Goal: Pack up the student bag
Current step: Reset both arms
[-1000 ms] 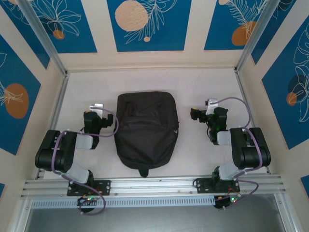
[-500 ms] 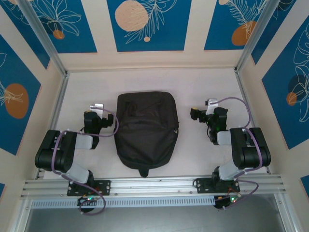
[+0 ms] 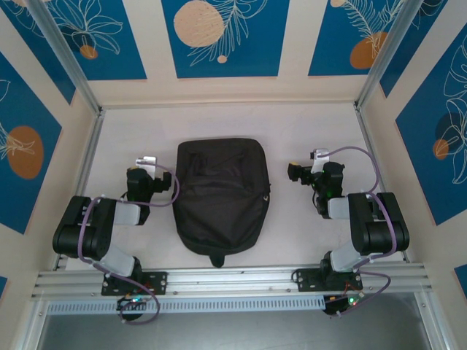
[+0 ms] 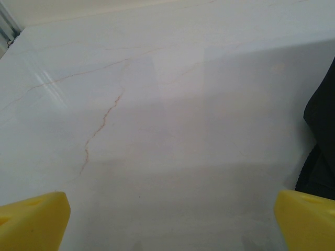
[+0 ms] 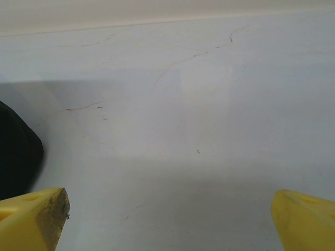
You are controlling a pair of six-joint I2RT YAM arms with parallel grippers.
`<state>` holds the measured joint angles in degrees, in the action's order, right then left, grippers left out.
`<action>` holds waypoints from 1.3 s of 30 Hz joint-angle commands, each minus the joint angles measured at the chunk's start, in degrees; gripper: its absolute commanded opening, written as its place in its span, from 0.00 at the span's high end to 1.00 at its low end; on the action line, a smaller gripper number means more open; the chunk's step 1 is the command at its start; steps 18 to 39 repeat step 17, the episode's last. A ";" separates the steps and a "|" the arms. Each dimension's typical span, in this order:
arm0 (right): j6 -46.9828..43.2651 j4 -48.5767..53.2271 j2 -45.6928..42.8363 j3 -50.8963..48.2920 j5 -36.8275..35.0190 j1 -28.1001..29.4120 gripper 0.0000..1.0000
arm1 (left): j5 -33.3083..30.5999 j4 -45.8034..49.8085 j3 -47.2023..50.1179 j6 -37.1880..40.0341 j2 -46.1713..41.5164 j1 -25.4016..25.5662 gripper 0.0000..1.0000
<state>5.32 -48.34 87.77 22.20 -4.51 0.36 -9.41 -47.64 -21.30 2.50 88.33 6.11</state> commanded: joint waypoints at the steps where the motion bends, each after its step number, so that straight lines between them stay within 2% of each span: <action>1: 0.29 -0.35 -0.30 0.63 -0.03 -0.35 0.01 | 1.24 -1.33 -1.11 -0.53 -0.27 -0.97 0.00; 39: 0.23 -0.33 -0.30 0.65 0.03 -0.36 0.01 | 2.09 -1.35 -1.03 -0.58 -0.35 -1.28 0.00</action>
